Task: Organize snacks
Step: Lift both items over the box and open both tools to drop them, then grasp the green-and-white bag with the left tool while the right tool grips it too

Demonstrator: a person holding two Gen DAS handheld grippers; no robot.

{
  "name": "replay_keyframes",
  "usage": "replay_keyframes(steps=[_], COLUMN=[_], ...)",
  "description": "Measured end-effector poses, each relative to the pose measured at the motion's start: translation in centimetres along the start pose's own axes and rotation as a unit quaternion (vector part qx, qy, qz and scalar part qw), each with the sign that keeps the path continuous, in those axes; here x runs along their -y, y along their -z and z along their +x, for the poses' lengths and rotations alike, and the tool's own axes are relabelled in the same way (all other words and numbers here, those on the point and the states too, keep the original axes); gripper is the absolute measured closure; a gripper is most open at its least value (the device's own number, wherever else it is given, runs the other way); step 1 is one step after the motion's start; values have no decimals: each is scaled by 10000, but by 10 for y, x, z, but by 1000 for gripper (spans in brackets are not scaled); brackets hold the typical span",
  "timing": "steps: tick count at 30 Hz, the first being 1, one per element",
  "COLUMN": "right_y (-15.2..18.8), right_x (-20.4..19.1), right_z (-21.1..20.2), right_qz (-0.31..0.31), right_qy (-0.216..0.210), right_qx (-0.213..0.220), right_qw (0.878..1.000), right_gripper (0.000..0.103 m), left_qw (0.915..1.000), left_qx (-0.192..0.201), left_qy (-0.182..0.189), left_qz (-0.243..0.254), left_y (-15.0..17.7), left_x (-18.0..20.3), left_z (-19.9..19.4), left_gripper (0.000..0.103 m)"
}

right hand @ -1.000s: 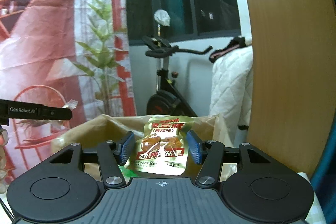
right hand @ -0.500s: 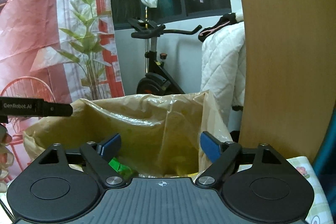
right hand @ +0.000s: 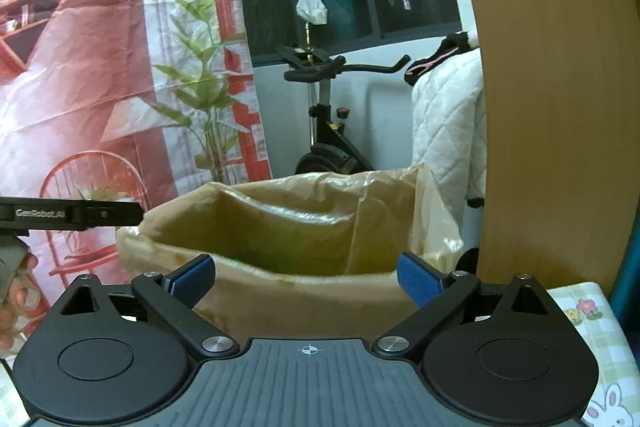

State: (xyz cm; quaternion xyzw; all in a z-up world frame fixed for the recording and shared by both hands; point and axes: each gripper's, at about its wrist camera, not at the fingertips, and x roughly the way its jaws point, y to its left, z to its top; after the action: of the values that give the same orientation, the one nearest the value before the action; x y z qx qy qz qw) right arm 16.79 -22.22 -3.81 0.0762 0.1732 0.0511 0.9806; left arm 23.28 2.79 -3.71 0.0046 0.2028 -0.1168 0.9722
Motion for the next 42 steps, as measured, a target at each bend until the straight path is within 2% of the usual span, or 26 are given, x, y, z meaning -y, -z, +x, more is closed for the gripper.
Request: replay_keyframes(steps=[6, 15, 25, 28, 30, 34, 42], right_y=[15, 47, 78, 83, 86, 97, 118], right_x=[-5, -13, -22, -20, -20, -18, -1], right_z=[-22, -46, -42, -38, -36, -32, -36], right_qz=[38, 129, 35, 5, -50, -315, -292], right_qy=[17, 139, 187, 232, 279, 396, 284], right_qx=[-18, -22, -312, -358, -412, -663, -1052], right_qw=[10000, 9998, 9993, 9991, 9987, 9965, 9936], right_gripper=[6, 6, 7, 9, 13, 28, 38], left_qw=[9999, 9996, 9983, 9979, 9977, 9963, 9869], left_qx=[-51, -286, -522, -585, -611, -711, -1004], left_qy=[-4, 8, -60, -9, 93, 461, 1221], left_qz=[131, 34, -255, -265, -263, -162, 327], left_y=[23, 62, 88, 91, 93, 101, 119], left_x=[-4, -13, -25, -23, -19, 0, 49], left_z=[-26, -48, -48, -44, -41, -36, -14], left_gripper=[13, 13, 14, 14, 15, 15, 15])
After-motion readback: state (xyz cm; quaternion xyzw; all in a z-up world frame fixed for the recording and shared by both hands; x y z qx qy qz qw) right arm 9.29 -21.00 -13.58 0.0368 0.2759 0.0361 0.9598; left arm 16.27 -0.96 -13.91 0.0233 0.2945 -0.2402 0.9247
